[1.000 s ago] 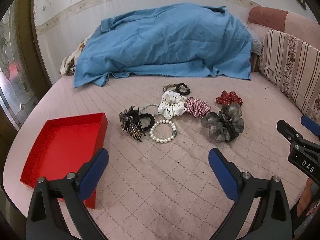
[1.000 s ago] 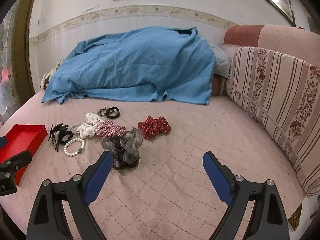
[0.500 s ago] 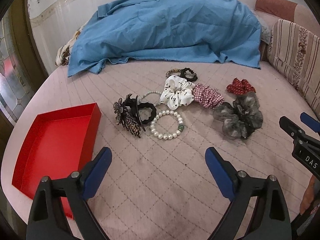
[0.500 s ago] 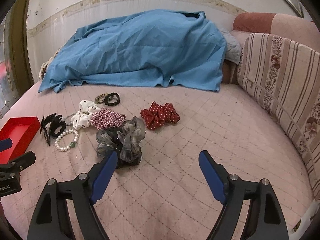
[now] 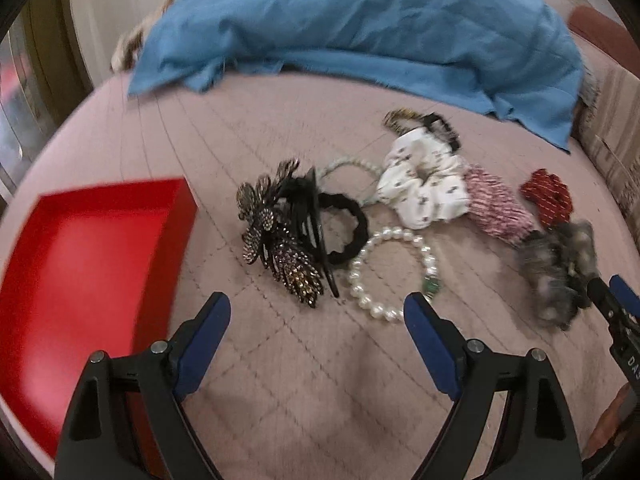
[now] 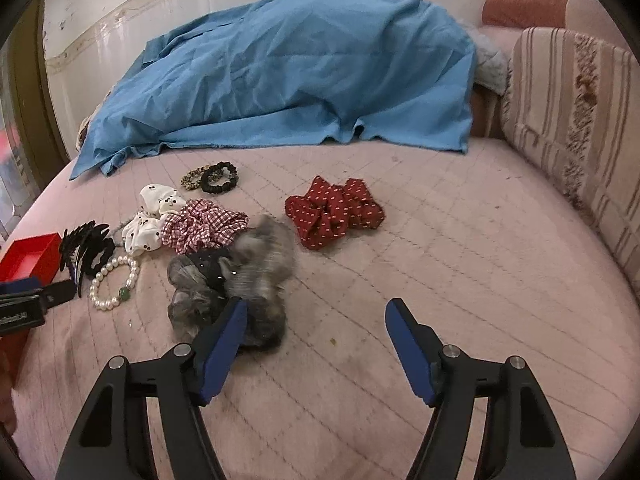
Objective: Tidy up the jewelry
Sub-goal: 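Grasp the grey sheer scrunchie with the right tool while the left tool grasps the pearl bracelet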
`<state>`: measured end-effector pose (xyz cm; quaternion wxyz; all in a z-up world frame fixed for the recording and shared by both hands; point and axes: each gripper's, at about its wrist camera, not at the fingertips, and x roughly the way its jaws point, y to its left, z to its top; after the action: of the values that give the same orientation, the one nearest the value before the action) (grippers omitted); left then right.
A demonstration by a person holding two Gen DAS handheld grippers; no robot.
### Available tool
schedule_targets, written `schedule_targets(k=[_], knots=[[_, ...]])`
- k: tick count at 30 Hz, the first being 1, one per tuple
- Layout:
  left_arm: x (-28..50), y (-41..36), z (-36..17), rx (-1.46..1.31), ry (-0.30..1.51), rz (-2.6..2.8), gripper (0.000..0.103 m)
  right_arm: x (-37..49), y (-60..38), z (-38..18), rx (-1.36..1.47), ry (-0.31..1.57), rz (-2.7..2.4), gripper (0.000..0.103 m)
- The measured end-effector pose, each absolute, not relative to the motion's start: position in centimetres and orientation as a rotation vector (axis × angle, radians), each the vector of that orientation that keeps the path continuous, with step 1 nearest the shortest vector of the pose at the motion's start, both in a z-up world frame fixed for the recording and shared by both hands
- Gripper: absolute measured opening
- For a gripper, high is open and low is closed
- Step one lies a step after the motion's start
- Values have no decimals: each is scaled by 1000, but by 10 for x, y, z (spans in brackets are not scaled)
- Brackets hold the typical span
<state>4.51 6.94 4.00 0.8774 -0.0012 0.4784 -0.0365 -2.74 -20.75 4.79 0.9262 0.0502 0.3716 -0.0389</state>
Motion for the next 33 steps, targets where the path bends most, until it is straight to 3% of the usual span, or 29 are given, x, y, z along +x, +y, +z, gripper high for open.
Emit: schedule_targets(k=[8,11,13,15,16,17,18,19,22,33], knots=[[65,68,22,-50,1018,-116,82,7,-205,30,152,799,-34,76],[67,64,22,-35,1007,-94,63,14,-205,28,170,810,-25,76],[68,62,22,-19,997,-71,41,17,-203,26,175,818,-18,76],[67,63,22,-25,989,-82,36,22,-203,25,182,831,-16,74],[66,63,23,-28,988,-88,35,23,-202,24,185,835,-14,62],[65,65,24,-40,988,-98,29,24,-203,22,195,844,5,43],[64,67,24,-55,991,-111,10,26,-203,21,205,852,21,35],[63,69,26,-77,998,-119,9,27,-203,20,219,864,35,26],[58,75,31,-109,996,-123,9,25,-203,20,240,872,49,18],[27,85,61,-166,946,-169,9,0,-199,36,221,867,89,13]])
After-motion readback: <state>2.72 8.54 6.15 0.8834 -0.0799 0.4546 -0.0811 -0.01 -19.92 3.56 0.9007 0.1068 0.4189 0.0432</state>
